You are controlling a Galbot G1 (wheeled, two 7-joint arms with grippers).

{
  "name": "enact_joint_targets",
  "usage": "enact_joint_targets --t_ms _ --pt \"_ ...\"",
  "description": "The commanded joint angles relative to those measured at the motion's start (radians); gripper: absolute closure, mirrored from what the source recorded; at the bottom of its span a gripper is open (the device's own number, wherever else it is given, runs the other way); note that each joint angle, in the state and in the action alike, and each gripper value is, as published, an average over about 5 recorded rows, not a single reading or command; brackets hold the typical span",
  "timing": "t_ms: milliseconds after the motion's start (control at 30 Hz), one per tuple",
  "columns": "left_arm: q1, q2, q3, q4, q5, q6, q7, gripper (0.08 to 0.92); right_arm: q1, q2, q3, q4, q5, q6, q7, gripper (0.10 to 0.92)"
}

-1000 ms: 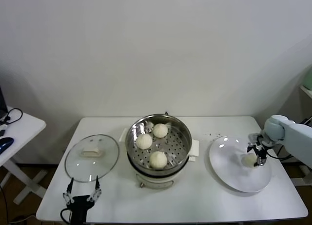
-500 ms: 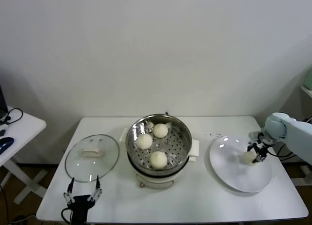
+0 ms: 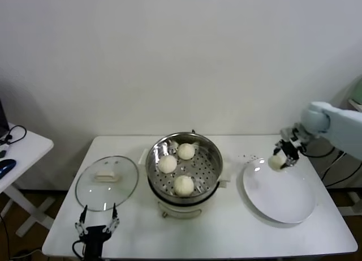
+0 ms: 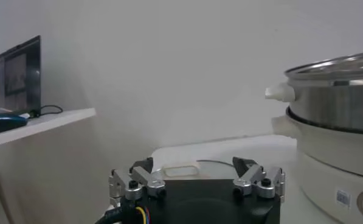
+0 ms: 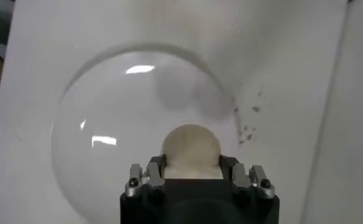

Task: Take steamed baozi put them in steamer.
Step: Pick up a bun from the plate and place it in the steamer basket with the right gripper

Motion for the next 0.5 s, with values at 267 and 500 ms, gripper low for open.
enact_joint_targets --t_ms 267,500 --pt "0.002 -0.011 0.018 0.001 0.015 0.001 0.001 0.177 0.592 0.258 -0.185 0.351 0.540 -0.106 -0.062 0.423" --pt "0.000 -0.011 0.016 -0.001 0.015 0.004 0.001 0.177 0.376 0.287 -0.061 0.392 0.435 -0.171 -0.005 0.423"
